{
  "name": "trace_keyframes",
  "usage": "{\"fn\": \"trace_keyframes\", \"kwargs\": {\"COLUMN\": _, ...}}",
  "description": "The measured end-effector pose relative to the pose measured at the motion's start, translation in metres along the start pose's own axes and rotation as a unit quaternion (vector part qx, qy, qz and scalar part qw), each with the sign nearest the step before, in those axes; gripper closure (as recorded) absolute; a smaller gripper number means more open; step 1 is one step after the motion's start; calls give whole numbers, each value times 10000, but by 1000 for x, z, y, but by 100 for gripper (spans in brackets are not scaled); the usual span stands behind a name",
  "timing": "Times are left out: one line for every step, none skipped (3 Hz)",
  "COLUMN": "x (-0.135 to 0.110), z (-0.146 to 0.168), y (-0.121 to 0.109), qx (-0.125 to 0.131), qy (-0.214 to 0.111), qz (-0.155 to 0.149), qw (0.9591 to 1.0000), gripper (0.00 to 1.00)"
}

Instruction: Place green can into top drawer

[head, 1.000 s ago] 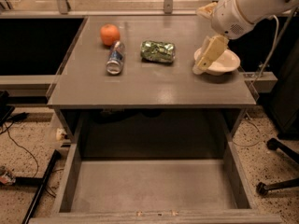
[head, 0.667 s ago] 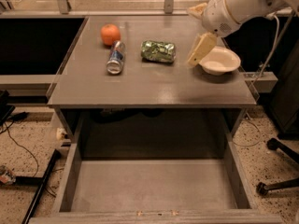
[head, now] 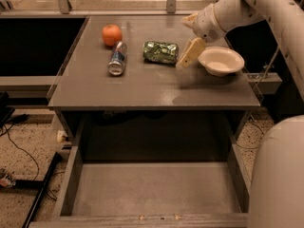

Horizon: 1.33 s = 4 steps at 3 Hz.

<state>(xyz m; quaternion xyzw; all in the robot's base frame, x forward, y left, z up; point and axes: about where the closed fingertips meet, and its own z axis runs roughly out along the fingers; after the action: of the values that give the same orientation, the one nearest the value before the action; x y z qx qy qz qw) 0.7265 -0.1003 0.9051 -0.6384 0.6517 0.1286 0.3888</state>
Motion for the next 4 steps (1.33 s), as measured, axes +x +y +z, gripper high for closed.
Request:
{"fn": "trace_keyframes", "kwargs": {"x": 11, "z": 25, "y": -12, "qx": -72, "qy": -33, "qz": 177, "qw": 9998, "gripper": 0}}
{"fn": "trace_keyframes", "kwargs": {"x": 16, "z": 41, "y": -19, "qx": -127, "qy": -64, "qz": 282, "qw": 9995, "gripper": 0}}
{"fn": "trace_keyframes", "kwargs": {"x": 21, "z": 57, "y": -21, "qx": -326, "qy": -173, "qz": 542, "qw": 9978, "gripper": 19}}
{"fn": "trace_keyframes", "kwargs": {"x": 20, "z": 57, "y": -22, "qx": -319, "qy": -186, "qz": 543, "qw": 9978, "gripper": 41}}
